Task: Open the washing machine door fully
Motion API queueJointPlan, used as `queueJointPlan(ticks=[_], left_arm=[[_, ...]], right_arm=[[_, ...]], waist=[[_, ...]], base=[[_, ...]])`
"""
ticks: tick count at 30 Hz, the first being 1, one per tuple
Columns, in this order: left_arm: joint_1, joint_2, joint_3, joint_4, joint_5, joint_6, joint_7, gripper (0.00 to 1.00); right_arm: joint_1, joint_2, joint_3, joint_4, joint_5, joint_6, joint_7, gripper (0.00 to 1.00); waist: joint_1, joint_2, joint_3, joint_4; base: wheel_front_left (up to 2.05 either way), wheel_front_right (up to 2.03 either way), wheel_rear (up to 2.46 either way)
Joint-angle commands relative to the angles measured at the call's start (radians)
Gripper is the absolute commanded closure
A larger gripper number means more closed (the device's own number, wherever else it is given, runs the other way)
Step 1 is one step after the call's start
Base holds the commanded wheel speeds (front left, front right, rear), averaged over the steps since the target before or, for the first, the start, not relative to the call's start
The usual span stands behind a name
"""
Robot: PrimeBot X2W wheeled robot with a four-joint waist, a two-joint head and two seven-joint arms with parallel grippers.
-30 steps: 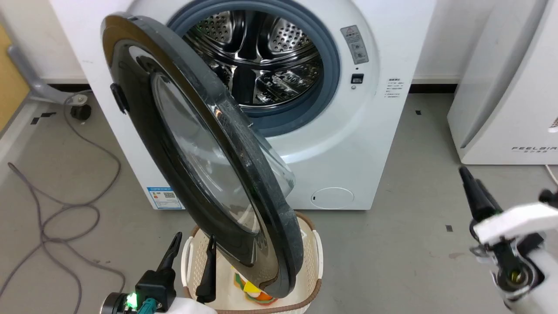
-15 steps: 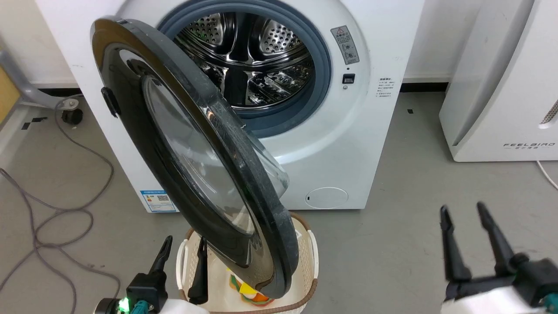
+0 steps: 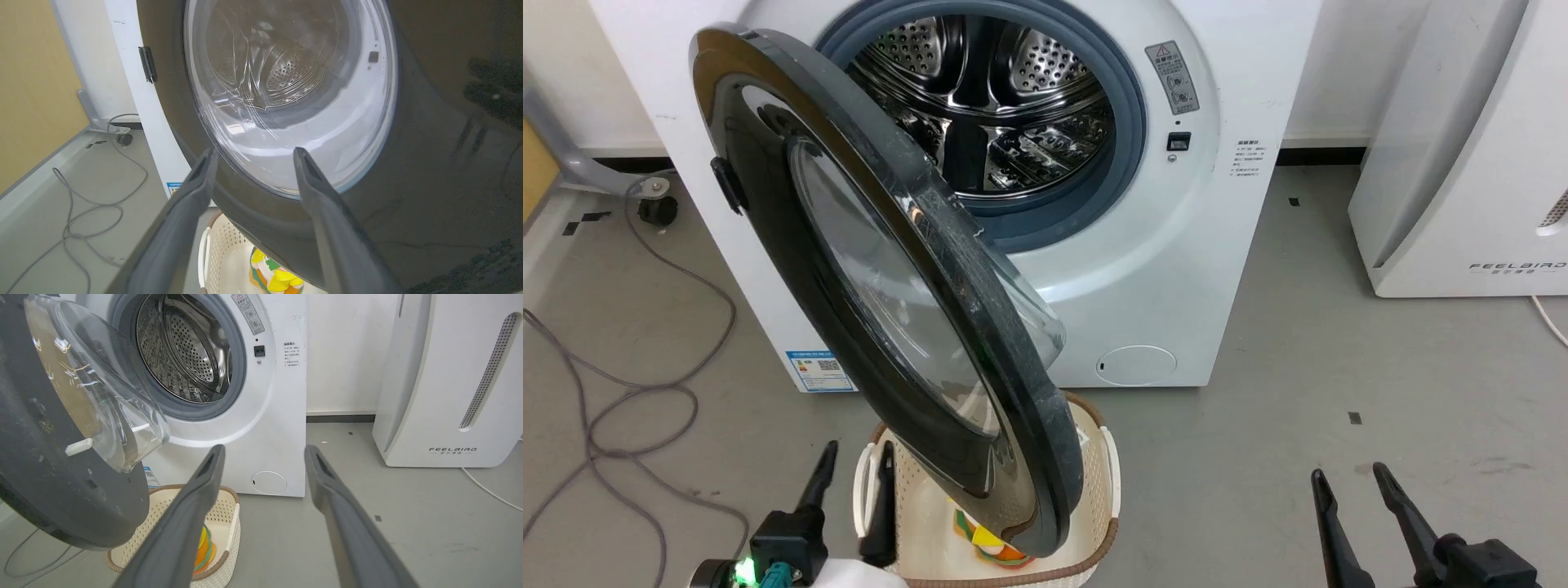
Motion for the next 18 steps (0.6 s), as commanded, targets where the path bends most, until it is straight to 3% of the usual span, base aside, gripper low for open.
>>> queueJointPlan(ticks=[1,11,18], left_arm=[[-0.004,0.004,0.003,-0.002,0.006,0.003,-0.004,1.00],[-0.005,0.001,0.008,-0.014,-0.002,0.002,-0.004,1.00],[-0.044,-0.005,0.036,-0.213,-0.020,0.019,-0.004,1.00]], right_arm=[[-0.008,0.005,0.002,0.004,0.003,0.001,-0.008,0.00],[-0.025,0.005,0.002,0.037,-0.001,0.001,-0.023,0.00],[-0.026,0.005,-0.004,0.042,0.003,0.001,-0.028,0.00]], waist=[[-0.0001,0.0000,0.000,0.000],[-0.0001,0.0000,-0.004,0.006],[-0.0001,0.0000,-0.003,0.014]], base=[[0.00,0.00,0.00],[0.00,0.00,0.00],[0.00,0.00,0.00]])
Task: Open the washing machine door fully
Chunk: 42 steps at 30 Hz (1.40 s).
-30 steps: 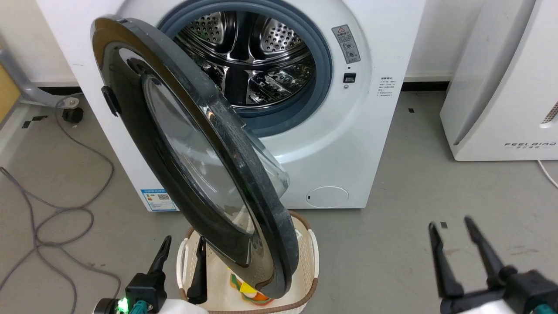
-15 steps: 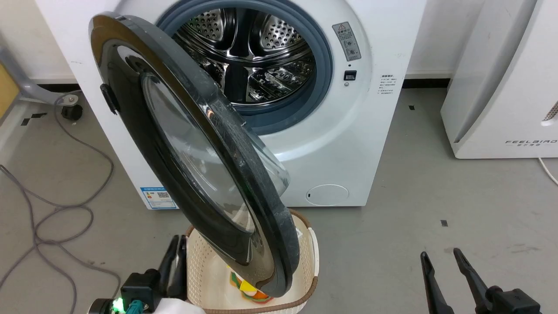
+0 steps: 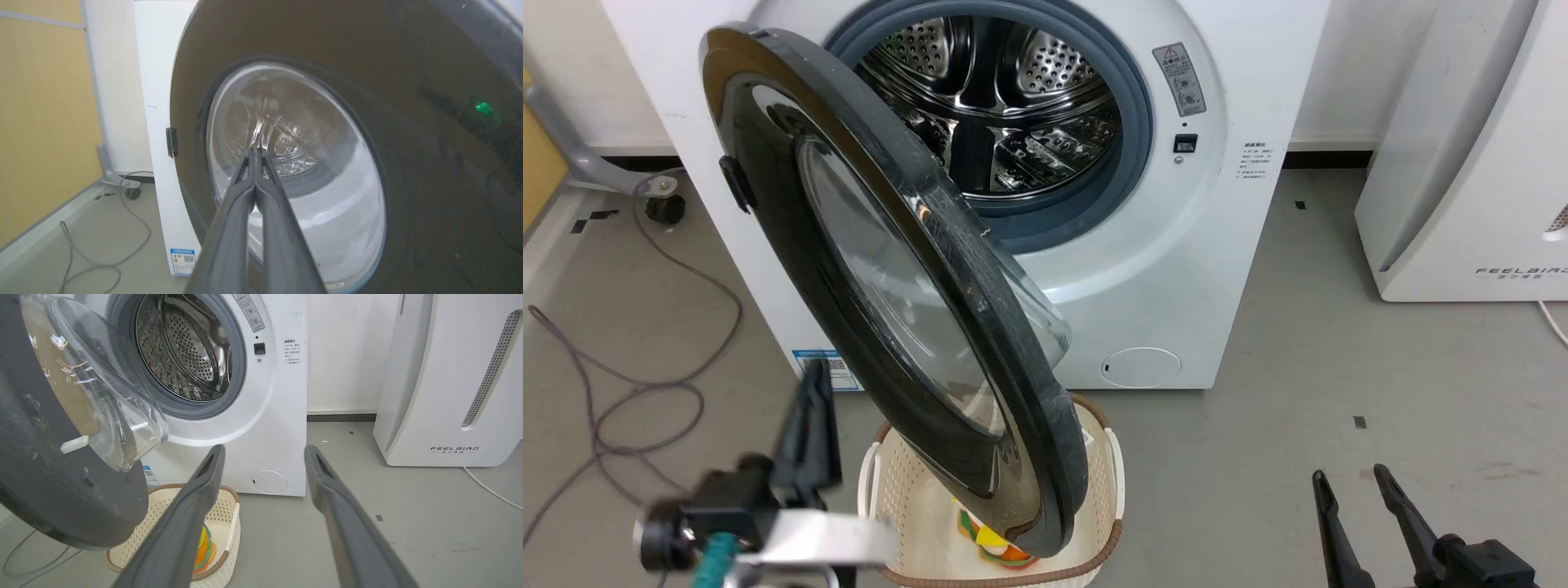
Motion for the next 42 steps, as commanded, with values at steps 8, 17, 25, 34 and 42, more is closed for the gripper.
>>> queueJointPlan(ticks=[8,17,25,34,42], left_arm=[[-0.112,-0.003,-0.014,-0.304,0.014,0.006,-0.004,1.00],[-0.200,-0.008,-0.248,-0.475,-0.037,-0.020,0.054,1.00],[-0.198,-0.009,-0.522,-0.426,-0.137,0.002,0.195,1.00],[-0.116,0.001,-0.701,-0.318,-0.198,-0.007,0.353,1.00],[-0.133,0.011,-0.705,-0.154,-0.191,0.006,0.361,1.00]], right_arm=[[-0.012,0.004,-0.009,0.006,0.003,0.001,-0.008,0.00],[-0.009,0.004,-0.005,0.009,0.008,0.001,-0.009,0.00],[-0.003,0.004,0.000,0.017,0.016,0.001,-0.009,0.00],[0.001,0.004,-0.001,0.022,0.021,0.001,-0.005,0.00],[-0.005,0.005,0.005,0.026,0.024,0.001,-0.005,0.00]], waist=[[-0.0001,0.0000,-0.004,0.007],[-0.0001,0.0000,-0.005,-0.001],[-0.0001,0.0000,-0.004,-0.008],[-0.0001,0.0000,-0.002,-0.006],[-0.0001,0.0000,0.007,-0.004]], base=[[0.00,0.00,0.00],[0.00,0.00,0.00],[0.00,0.00,0.00],[0.00,0.00,0.00],[0.00,0.00,0.00]])
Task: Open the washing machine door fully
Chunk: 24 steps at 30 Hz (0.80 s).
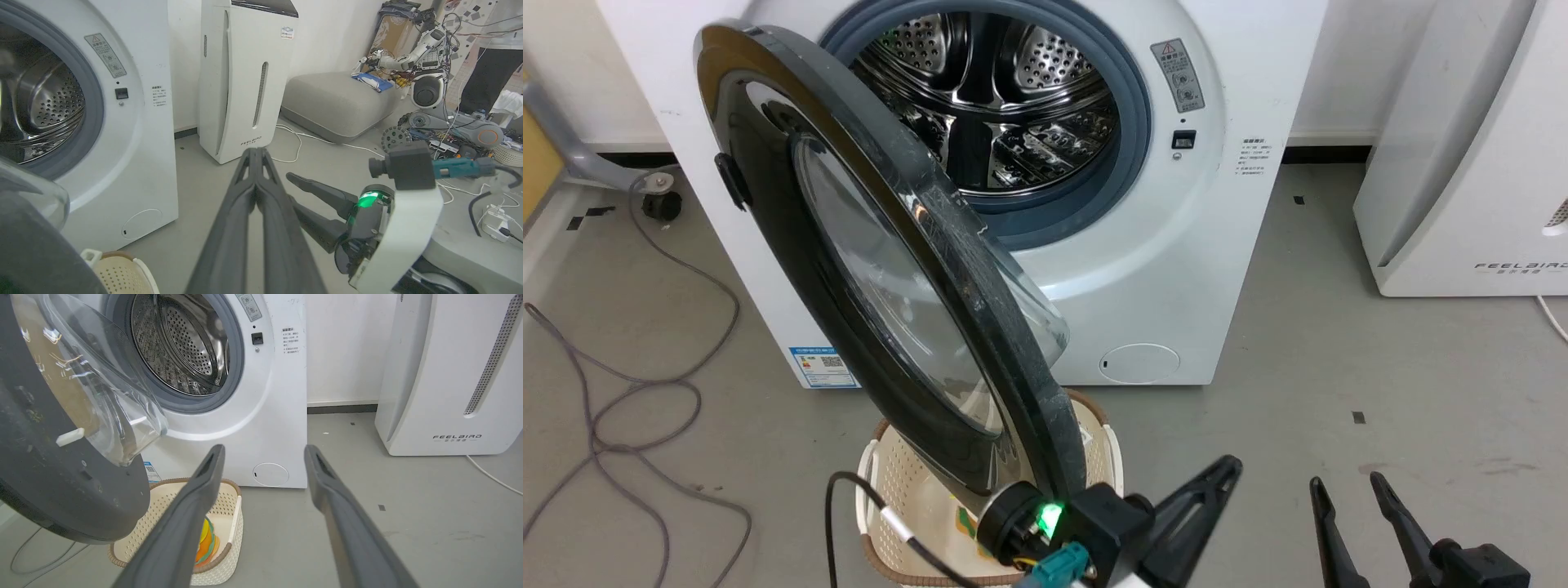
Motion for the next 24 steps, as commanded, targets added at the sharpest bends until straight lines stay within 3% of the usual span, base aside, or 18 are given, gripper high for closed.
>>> queueJointPlan(ticks=[1,16,24], left_arm=[[-0.025,-0.004,0.006,0.026,0.003,0.009,-0.014,1.00],[-0.175,-0.021,0.031,0.290,-0.041,0.115,-0.122,1.00],[-0.178,-0.021,0.039,0.348,-0.069,0.155,-0.146,1.00]], right_arm=[[-0.006,0.004,0.001,0.003,0.005,0.001,-0.002,0.00],[-0.018,0.004,-0.002,0.020,0.013,0.001,-0.003,0.00],[-0.021,0.004,-0.020,0.029,0.014,0.001,-0.003,0.00]], waist=[[-0.0001,0.0000,0.001,-0.001],[-0.0001,0.0000,0.019,-0.007],[-0.0001,0.0000,0.017,0.000]], base=[[0.00,0.00,0.00],[0.00,0.00,0.00],[0.00,0.00,0.00]])
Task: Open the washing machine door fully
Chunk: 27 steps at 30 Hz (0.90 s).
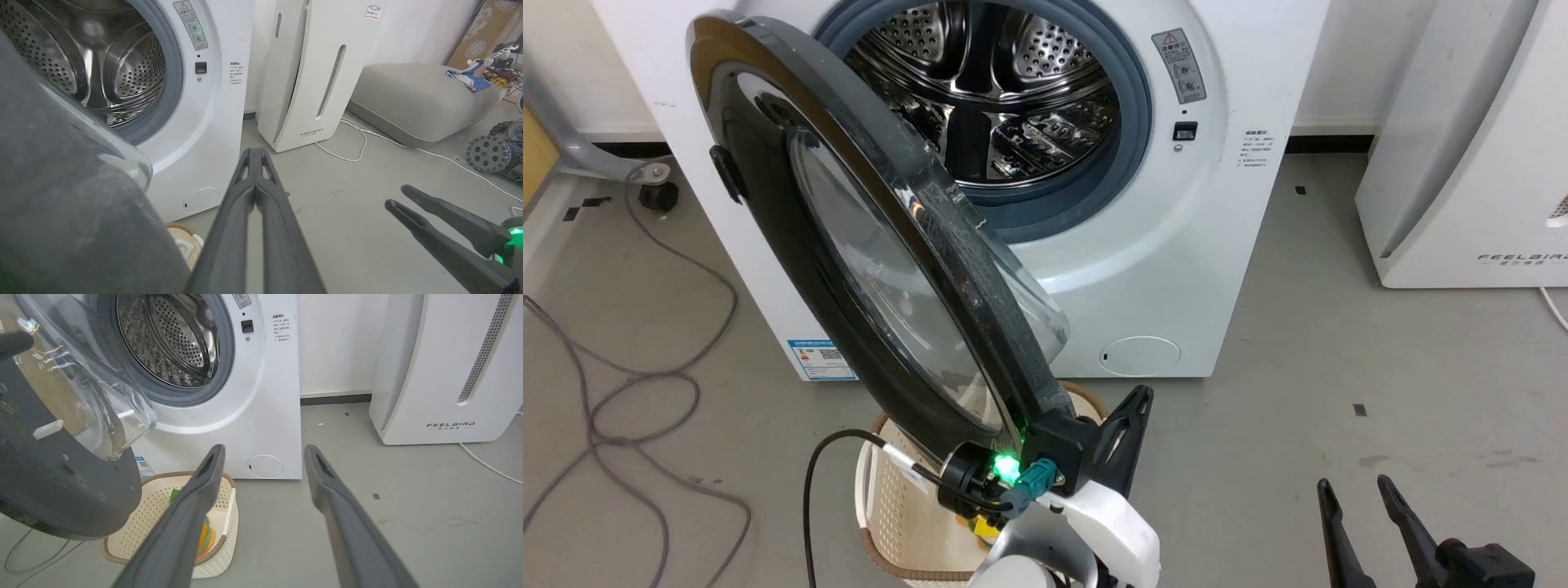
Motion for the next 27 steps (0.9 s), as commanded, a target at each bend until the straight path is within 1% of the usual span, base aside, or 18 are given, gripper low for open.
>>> queueJointPlan(ticks=[1,10,13,27], left_arm=[[-0.001,0.001,0.004,0.002,-0.007,0.006,-0.008,1.00],[0.048,0.034,0.014,-0.029,-0.017,0.034,-0.001,1.00],[0.073,0.046,0.019,-0.054,-0.021,0.049,0.007,1.00],[0.204,0.133,0.032,-0.242,-0.026,0.112,0.038,1.00]], right_arm=[[-0.012,0.004,-0.003,0.001,0.010,0.001,-0.003,0.00],[-0.014,0.004,-0.010,0.013,0.017,0.001,0.000,0.00],[-0.014,0.004,-0.009,0.017,0.020,0.001,0.000,0.00],[-0.005,0.004,-0.005,0.041,0.036,0.001,0.003,0.00]], waist=[[0.0000,0.0000,0.000,0.001],[0.0000,0.0000,-0.005,0.012],[0.0000,0.0000,-0.007,0.014],[0.0000,0.0000,-0.018,0.036]], base=[[0.00,0.00,0.00],[0.00,0.00,0.00],[0.00,0.00,0.00],[0.00,0.00,0.00]])
